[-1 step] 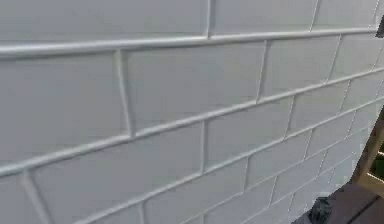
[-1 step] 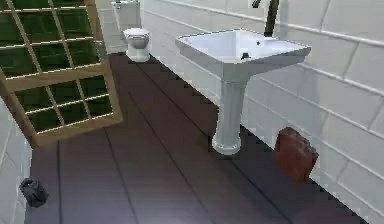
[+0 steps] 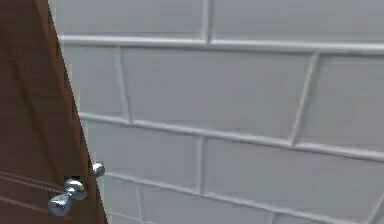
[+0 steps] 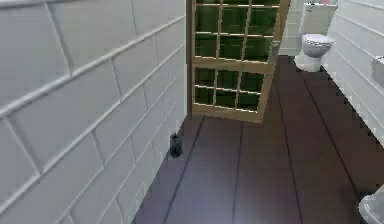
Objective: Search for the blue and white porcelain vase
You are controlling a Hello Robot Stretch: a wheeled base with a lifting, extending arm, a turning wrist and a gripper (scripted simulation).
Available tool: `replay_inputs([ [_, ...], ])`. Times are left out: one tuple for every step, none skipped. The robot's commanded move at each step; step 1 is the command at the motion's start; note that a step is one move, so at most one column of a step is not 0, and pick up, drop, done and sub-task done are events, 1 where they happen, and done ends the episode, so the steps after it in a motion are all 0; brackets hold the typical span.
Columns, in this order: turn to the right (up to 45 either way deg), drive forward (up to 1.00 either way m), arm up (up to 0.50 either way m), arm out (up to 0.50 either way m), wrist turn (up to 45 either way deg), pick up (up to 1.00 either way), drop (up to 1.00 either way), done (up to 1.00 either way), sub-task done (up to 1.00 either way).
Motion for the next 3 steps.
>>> replay_inputs([
  [-45.0,0.0,0.0,0.0,0.0,0.0,0.0,0.0,0.0],
  [-45.0,0.0,0.0,0.0,0.0,0.0,0.0,0.0,0.0],
  [0.0,0.35,0.0,0.0,0.0,0.0,0.0,0.0,0.0],
])
